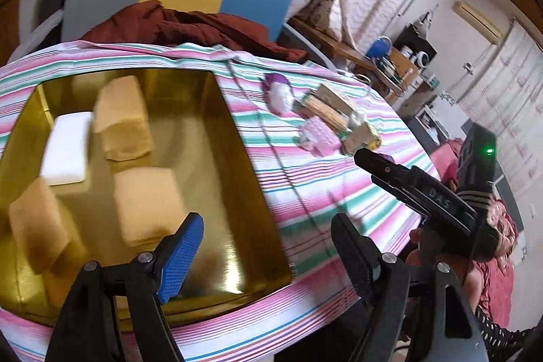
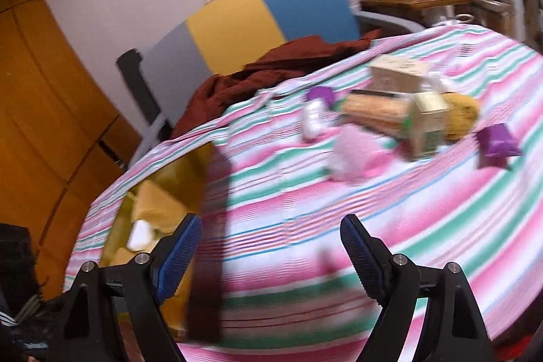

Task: Organize objects
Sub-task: 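Move the right tool to the purple packet and grasp it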

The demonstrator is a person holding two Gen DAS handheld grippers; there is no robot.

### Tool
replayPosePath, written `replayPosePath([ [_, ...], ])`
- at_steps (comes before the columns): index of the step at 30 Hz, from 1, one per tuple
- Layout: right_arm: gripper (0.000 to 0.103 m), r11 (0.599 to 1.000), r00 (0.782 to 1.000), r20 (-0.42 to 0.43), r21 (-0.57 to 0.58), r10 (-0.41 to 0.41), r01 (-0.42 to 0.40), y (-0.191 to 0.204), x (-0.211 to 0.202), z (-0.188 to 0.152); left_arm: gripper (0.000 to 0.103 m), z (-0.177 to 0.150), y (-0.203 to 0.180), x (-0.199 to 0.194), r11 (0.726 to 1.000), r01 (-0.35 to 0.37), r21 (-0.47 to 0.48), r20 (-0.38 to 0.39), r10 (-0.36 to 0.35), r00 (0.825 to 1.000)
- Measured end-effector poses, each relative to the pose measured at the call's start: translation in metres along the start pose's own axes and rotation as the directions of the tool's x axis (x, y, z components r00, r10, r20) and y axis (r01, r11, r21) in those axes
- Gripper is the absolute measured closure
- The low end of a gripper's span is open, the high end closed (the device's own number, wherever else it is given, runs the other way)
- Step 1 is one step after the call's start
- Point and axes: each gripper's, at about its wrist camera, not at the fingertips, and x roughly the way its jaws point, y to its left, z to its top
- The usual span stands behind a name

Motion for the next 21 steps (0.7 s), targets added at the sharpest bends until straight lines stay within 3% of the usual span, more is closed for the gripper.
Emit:
replayPosePath([
  [10,0.019,0.971,0.976,0.031,0.115,-0.216,0.211,-0.097,-0.014,0.001,0.024,0.008,-0.041,0.028,0.995,0.026,0.1,-0.073,-0.018,0.997],
  [21,0.019,0.934,0.937,0.077,0.137,-0.342,0.33,-0.154,-0.016,0.042,0.024,0.005,-0.067,0.049,0.992,0.034,0.124,-0.132,-0.018,0.991],
])
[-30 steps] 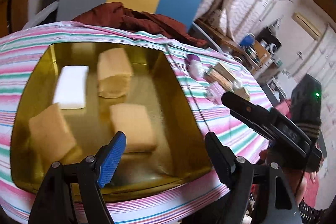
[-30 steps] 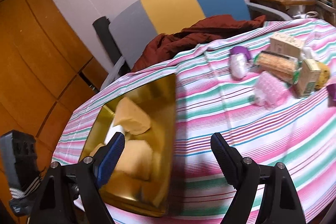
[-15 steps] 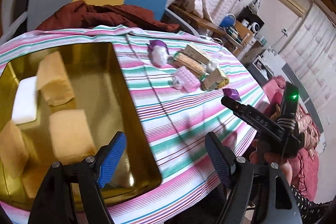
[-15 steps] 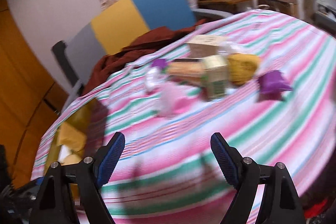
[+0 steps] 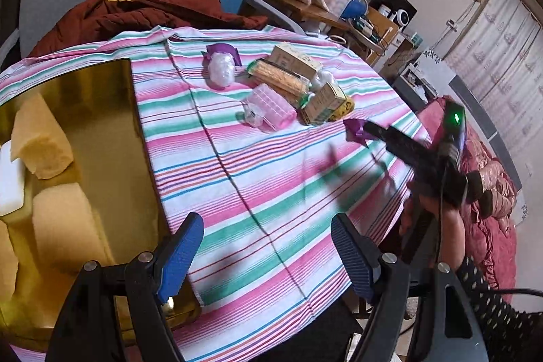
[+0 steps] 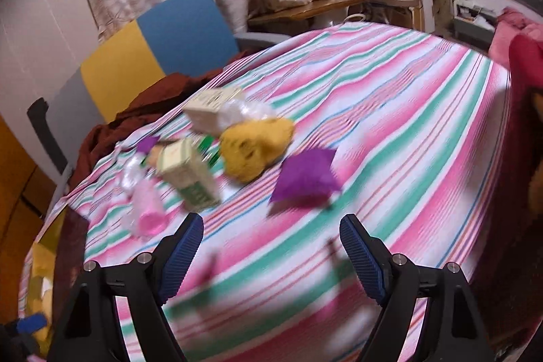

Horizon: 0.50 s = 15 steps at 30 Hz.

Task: Organize objects
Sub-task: 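Move the right tool to the purple packet and grasp it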

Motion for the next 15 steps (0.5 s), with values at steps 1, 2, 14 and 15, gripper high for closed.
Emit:
replayPosePath([
  [1,0.019,1.0,1.0,0.005,-0.008,-0.008,0.008,-0.001,0.004,0.005,0.024,0.0,-0.003,0.002,1.0,-0.005,0.006,-0.005,0.005,1.0],
  [2,0.019,1.0,1.0,0.007,-0.012,-0.015,0.015,-0.001,0.008,0.009,0.024,0.001,-0.006,0.004,1.0,-0.014,0.013,-0.011,0.014,1.0],
  [14,0.049,0.992,0.996,-0.027,-0.104,-0.081,0.078,-0.001,0.06,0.019,0.024,0.023,-0.019,0.036,0.999,-0.037,0.031,-0.058,0.039,0.998],
  [15,0.051,0.992,0.997,-0.023,-0.105,-0.077,0.074,-0.001,0.059,0.019,0.024,0.025,-0.018,0.039,0.999,-0.035,0.021,-0.062,0.036,0.997],
])
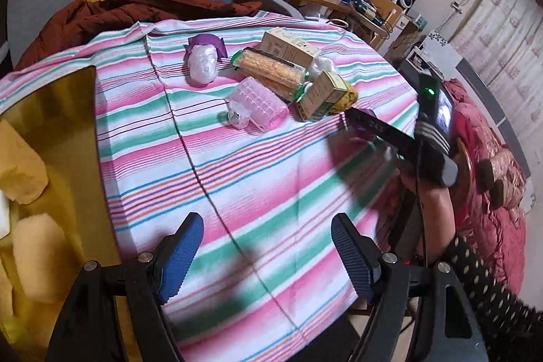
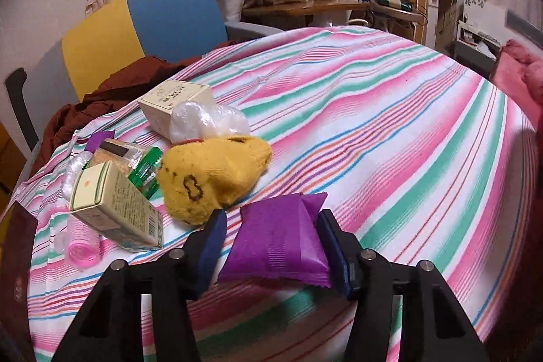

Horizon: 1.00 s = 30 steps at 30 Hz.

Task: Organize objects
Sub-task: 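Move the right tool to the purple packet and grasp it, then grasp the pink hair roller with the left tool while the right tool holds the packet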

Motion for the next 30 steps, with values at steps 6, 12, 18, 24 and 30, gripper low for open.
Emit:
replayPosePath([
  [6,0.052,1.0,1.0,0.029,0.014,0.012,-0.012,-0.004,0.001,-0.005,0.024,0.019,0.006,0.024,0.998,-0.03,-0.047,-0.015,0.029,0.999],
  [12,0.052,1.0,0.999,0.037,-0.003,-0.004,0.004,-0.001,0.003,-0.005,0.024,0.041,0.007,0.057,0.995,-0.038,-0.095,-0.044,0.034,0.998],
  [18,0.052,1.0,0.999,0.047,-0.003,-0.001,0.001,-0.002,0.004,-0.006,0.023,0.066,0.001,0.081,0.99,-0.034,-0.136,-0.033,0.029,0.999],
  [24,0.052,1.0,0.998,0.054,-0.01,-0.008,0.008,0.0,0.005,-0.007,0.02,0.094,-0.003,0.102,0.982,-0.052,-0.18,-0.022,0.048,0.999],
  [30,0.052,1.0,0.998,0.059,-0.002,0.005,-0.005,-0.003,0.006,-0.007,0.02,0.1,0.004,0.124,0.984,-0.113,-0.134,-0.036,0.109,0.993],
])
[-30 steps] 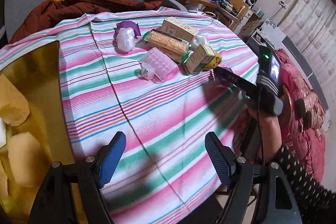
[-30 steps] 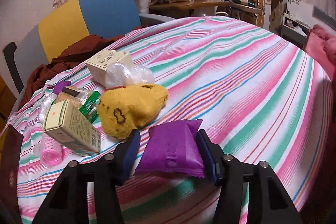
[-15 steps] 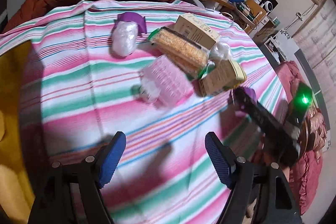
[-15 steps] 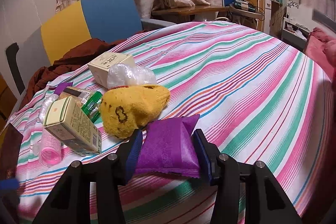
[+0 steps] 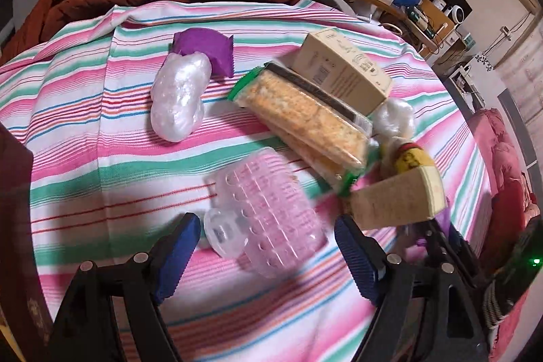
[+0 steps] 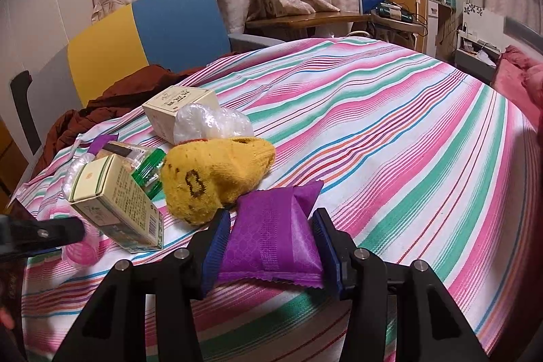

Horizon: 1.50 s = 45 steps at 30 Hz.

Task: Organize objects
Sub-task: 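Grasp the pink hair roller with the left tool while the right tool holds the packet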

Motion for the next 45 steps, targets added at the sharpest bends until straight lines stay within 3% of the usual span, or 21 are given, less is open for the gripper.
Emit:
replayPosePath([
  [4,0.052,1.0,1.0,0.0,-0.006,-0.006,0.006,0.001,0.001,0.0,0.022,0.0,0.003,0.0,1.0,-0.004,0.026,0.026,0.003,1.0],
  [7,0.052,1.0,1.0,0.001,-0.01,-0.01,0.01,0.001,0.001,0.0,0.031,-0.006,0.006,-0.002,0.998,-0.025,0.05,0.047,0.022,0.999],
  [20,0.053,0.997,0.998,0.02,-0.047,-0.054,0.055,0.009,-0.002,-0.001,0.032,-0.03,0.015,-0.019,0.995,0.009,0.095,0.122,-0.021,0.992],
  [28,0.053,0.994,0.996,0.044,-0.068,-0.08,0.083,0.013,-0.006,0.0,0.032,-0.067,0.016,-0.038,0.994,-0.015,0.112,0.225,-0.011,0.974],
  [37,0.053,0.989,0.985,0.153,-0.108,-0.083,0.1,0.023,-0.03,-0.003,0.032,-0.083,0.021,-0.051,0.994,-0.013,0.111,0.236,-0.013,0.972],
  [42,0.053,0.989,0.985,0.162,-0.124,-0.055,0.076,0.028,-0.043,-0.003,0.032,-0.098,0.028,-0.068,0.995,0.066,0.07,0.212,-0.08,0.974],
  [45,0.053,0.995,0.989,0.147,-0.087,-0.027,0.04,0.027,-0.056,-0.008,0.032,-0.11,0.025,-0.084,0.99,0.094,0.109,0.222,-0.116,0.968],
])
